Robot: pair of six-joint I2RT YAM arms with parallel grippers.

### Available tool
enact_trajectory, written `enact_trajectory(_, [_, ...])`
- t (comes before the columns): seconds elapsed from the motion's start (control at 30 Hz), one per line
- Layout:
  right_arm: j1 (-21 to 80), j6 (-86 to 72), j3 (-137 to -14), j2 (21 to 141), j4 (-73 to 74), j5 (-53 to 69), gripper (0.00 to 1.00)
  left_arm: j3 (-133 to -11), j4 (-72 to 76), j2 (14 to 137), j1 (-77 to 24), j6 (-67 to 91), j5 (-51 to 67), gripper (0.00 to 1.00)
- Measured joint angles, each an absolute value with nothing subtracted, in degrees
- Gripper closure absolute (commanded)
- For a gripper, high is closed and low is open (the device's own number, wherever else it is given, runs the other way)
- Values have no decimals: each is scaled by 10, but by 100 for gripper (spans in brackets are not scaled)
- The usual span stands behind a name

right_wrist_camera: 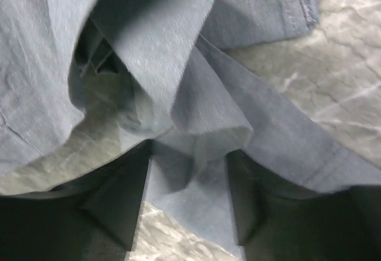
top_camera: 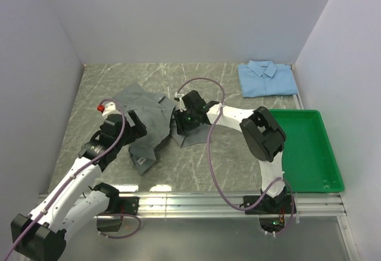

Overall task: Fold and stack the long sleeve shirts
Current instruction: Flatten the shirt out

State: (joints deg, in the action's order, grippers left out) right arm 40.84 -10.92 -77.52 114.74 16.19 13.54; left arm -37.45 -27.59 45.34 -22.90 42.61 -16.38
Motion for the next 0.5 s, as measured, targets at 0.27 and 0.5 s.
enact_trajectory(0.27, [408, -123, -787, 1155, 167, 115, 100, -370, -273, 471, -229, 429, -169, 1])
enact_trajectory(0.5, [407, -107, -782, 1059, 189, 14, 100, -355, -266, 502, -229, 432, -182, 4])
